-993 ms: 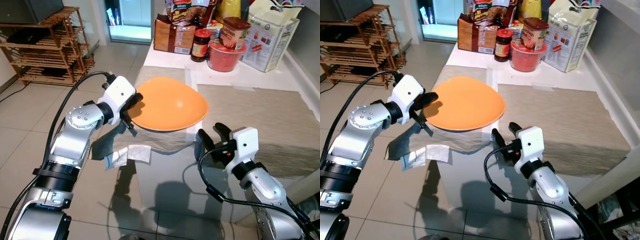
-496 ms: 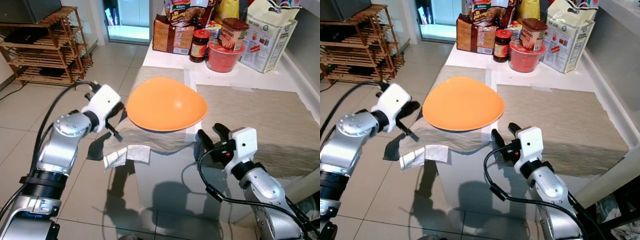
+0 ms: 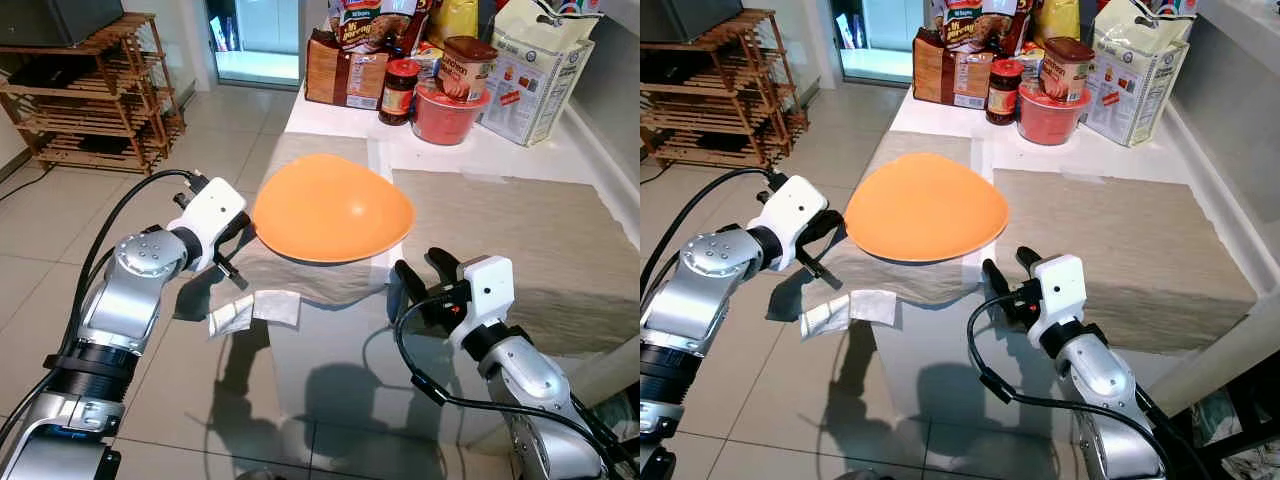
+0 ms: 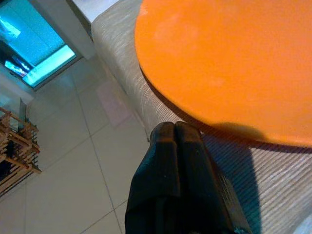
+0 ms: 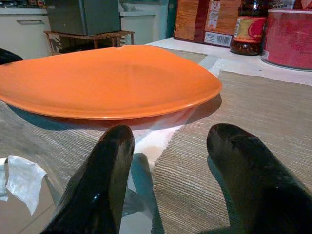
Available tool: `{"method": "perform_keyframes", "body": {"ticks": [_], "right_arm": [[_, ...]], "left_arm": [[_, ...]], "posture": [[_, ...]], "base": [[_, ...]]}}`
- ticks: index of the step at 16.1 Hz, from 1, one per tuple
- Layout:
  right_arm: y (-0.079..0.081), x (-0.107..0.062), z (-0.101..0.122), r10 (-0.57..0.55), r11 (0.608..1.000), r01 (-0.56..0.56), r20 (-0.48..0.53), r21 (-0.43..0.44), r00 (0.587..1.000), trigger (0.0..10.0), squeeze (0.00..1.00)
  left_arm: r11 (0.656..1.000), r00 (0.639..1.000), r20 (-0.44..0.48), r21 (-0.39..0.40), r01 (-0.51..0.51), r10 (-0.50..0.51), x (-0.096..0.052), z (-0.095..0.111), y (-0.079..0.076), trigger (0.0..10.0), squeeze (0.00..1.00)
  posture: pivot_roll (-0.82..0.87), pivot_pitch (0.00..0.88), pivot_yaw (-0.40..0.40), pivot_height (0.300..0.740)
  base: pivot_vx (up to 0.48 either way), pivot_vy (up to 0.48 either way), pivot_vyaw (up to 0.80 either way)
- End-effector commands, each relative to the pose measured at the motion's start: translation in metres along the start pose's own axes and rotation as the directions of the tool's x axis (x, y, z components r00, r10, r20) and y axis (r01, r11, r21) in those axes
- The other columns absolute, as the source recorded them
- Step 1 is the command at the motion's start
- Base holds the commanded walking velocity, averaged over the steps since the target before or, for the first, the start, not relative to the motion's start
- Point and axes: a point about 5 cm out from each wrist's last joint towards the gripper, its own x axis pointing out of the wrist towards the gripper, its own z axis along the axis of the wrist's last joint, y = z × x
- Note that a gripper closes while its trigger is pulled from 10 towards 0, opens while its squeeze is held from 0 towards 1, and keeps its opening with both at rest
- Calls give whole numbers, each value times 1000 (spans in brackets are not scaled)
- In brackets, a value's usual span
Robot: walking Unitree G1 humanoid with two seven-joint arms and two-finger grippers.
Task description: Setting the table
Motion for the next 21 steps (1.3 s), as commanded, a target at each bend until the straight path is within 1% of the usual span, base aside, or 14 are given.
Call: {"method": "perform_keyframes", "body": {"ticks": [1, 6, 8, 10, 13, 17, 19, 20, 21], "right_arm": [[3, -2, -3, 3, 1000, -3, -4, 1, 1000, 10000, 0], [8, -5, -4, 1, 1000, -1, -5, 4, 1000, 10000, 0], [10, -6, -5, 3, 1000, -3, -6, 6, 1000, 10000, 0], [10, -6, -5, 3, 1000, -3, -6, 6, 1000, 10000, 0], [10, -6, -5, -2, 1000, 2, -9, 6, 1000, 10000, 0], [8, -7, -5, -6, 1000, 6, -11, 4, 1000, 10000, 0], [8, -7, -4, -8, 1000, 8, -7, 2, 1000, 10000, 0], [8, -7, -4, -6, 1000, 6, -8, 0, 1000, 10000, 0], [8, -7, -4, -5, 1000, 5, -9, -1, 1000, 10000, 0]], "left_arm": [[1000, 999, 37, 0, 14, -14, 1, 11, -2, 10000, 0], [998, 992, 122, -30, 48, -44, 4, 36, -13, 10000, 0], [998, 992, 115, -26, 53, -49, 7, 36, -16, 10000, 0], [998, 993, 107, -28, 47, -44, 8, 35, -16, 10000, 0], [1000, 997, 70, -17, 16, -15, 15, 31, -13, 10000, 0], [999, 995, 95, -26, 32, -30, 22, 38, -17, 10000, 0], [1000, 993, 121, -22, 18, -15, 20, 44, -12, 10000, 0], [1000, 990, 142, -29, 7, -3, 17, 49, -7, 10000, 0], [999, 988, 156, -33, 13, -8, 16, 53, -7, 10000, 0]], "posture": [[44, 0, 4, 740], [37, 0, 9, 740], [35, 0, 11, 740], [34, 0, 13, 740], [27, 1, 16, 740], [21, 4, 18, 740], [21, 5, 16, 740], [24, 7, 13, 740], [27, 9, 11, 740]], "base": [[0, 0, 0], [0, 0, 0], [0, 0, 0], [0, 0, 0], [0, 0, 0], [0, 0, 0], [0, 0, 0], [0, 0, 0], [0, 0, 0]]}}
